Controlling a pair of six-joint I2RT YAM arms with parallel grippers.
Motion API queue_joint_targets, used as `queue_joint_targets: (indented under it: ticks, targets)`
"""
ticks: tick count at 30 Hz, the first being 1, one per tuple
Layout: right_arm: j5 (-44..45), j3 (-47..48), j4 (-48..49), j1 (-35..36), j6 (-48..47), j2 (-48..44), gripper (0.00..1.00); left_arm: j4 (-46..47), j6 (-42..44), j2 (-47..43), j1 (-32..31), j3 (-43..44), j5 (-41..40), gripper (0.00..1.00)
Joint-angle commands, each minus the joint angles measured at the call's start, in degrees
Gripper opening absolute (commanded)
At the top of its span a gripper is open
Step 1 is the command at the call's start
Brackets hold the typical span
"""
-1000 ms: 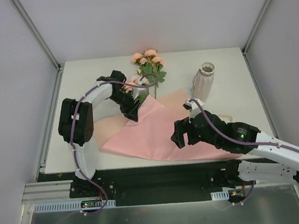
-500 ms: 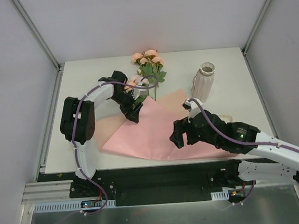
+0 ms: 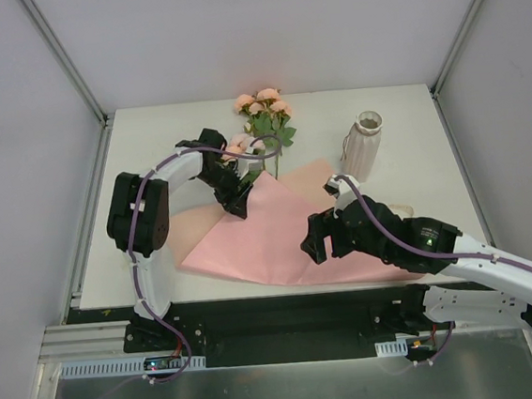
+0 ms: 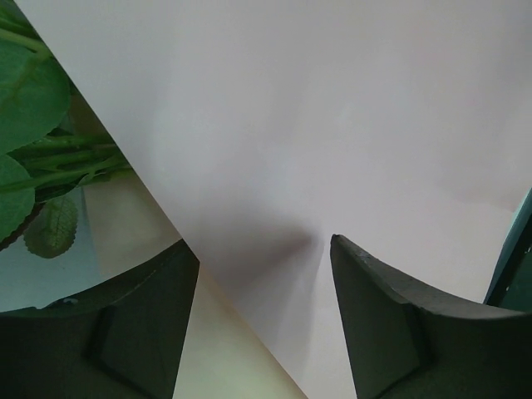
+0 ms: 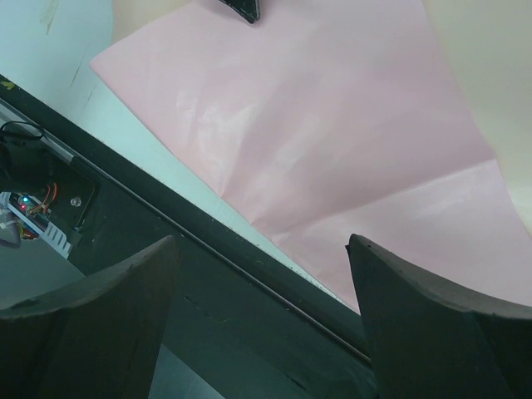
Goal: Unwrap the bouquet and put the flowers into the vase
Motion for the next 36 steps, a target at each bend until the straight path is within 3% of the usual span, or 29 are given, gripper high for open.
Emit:
queue_joint_targets:
  ticks: [1,5,6,8,9,11,20,23,27,30,32,36]
  targets:
    - [-0.2,0.7,2.2,-0.1,-0.8,0.1,0.85,-0.9,-0.4,-0.6,-0.5,-0.6,3.2,0.60]
    - [-0.5,0.8,2.7,-0.1,-0.8,0.2,0.85,-0.8,-0.4,-2.3,-0.5,-0.3,3.1,0.46]
    - [-0.7,0.8,2.8,-0.2,-0.8,0.3,0.85,-0.8,-0.3,-2.8,-0.5,-0.2,3.0,0.34]
    - [-0.8,1.0,3.0,-0.2,-0.8,0.6,0.85,-0.8,-0.4,-3.9,-0.5,-0.1,3.0,0.23]
    - [-1.0,1.0,3.1,-0.1,-0.9,0.8,0.85,-0.8,-0.4,-4.3,-0.5,-0.2,3.1,0.11]
    - [-0.9,1.3,3.1,-0.2,-0.9,1.0,0.85,-0.7,-0.4,-5.0,-0.5,-0.2,3.5,0.00]
    - [0.0,2.6,1.5,-0.2,-2.2,1.0,0.85,-0.6,-1.6,-10.9,-2.6,-2.1,5.2,0.00]
    - [3.4,6.0,-1.7,-0.7,-5.1,0.3,0.85,-0.9,-0.1,-18.5,-5.9,-5.5,4.7,0.00]
    - [3.4,11.3,-2.9,-5.9,-9.2,-1.0,0.85,-1.8,4.3,-35.8,-12.1,-15.2,4.4,0.00]
    - [1.1,14.0,-3.0,-9.4,-11.8,0.2,0.85,-11.0,4.9,-40.4,-17.2,-16.4,5.2,0.00]
    - [-0.1,15.5,-2.7,-11.2,-12.8,2.2,0.85,-18.2,10.3,-43.0,-20.6,-18.7,5.2,0.00]
    - [-2.1,16.8,-0.9,-14.7,-14.2,4.7,0.85,-21.9,17.3,-53.9,-25.0,-23.2,1.7,0.00]
